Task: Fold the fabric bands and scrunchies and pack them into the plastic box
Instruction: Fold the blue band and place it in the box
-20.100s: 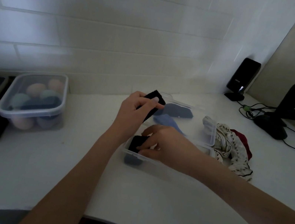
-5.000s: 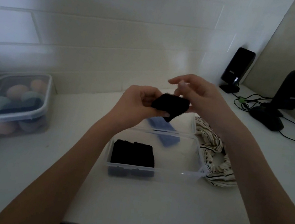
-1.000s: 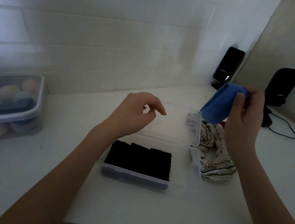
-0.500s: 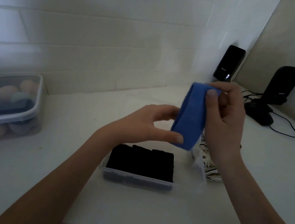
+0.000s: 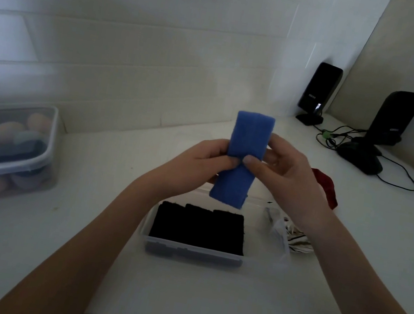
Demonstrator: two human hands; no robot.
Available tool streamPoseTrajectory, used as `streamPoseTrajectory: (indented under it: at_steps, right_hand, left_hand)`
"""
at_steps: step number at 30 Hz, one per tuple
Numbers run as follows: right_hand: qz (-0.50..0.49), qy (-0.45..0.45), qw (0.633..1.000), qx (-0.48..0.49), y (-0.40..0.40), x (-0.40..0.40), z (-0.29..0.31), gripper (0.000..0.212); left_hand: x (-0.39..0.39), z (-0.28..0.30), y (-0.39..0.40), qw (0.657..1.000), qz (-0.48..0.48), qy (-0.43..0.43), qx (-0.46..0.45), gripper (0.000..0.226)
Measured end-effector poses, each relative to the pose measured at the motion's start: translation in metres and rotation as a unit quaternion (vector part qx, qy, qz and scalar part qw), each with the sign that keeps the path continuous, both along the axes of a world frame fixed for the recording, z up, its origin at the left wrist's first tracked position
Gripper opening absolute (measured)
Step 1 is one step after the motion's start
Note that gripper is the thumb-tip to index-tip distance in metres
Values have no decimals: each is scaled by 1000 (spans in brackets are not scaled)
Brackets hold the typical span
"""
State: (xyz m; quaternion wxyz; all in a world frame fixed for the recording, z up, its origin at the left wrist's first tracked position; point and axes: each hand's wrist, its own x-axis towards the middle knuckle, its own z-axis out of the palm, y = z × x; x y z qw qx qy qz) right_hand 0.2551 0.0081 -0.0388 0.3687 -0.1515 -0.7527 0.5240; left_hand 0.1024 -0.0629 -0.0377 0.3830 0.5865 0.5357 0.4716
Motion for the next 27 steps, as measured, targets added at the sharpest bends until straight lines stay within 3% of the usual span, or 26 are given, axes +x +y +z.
streamPoseTrajectory:
  at_steps: [6,15,21,27]
  right_hand:
    - [-15,22,994,101,0,1,1,33]
    - [-57,42,997,13,2,0,-5,23]
    - [-81,61,993,64,2,-1,-5,21]
    - [-92,9,991,100,3,2,-5,21]
  left_hand:
    - [2,-1,-3,1000,6,-23,13,23]
    - [2,-1,-1,998,-25,46,-19,20]
    - [-2,-2,-1,994,18,107,31,27]
    - [-1,-2,0,998,28,52,31,24]
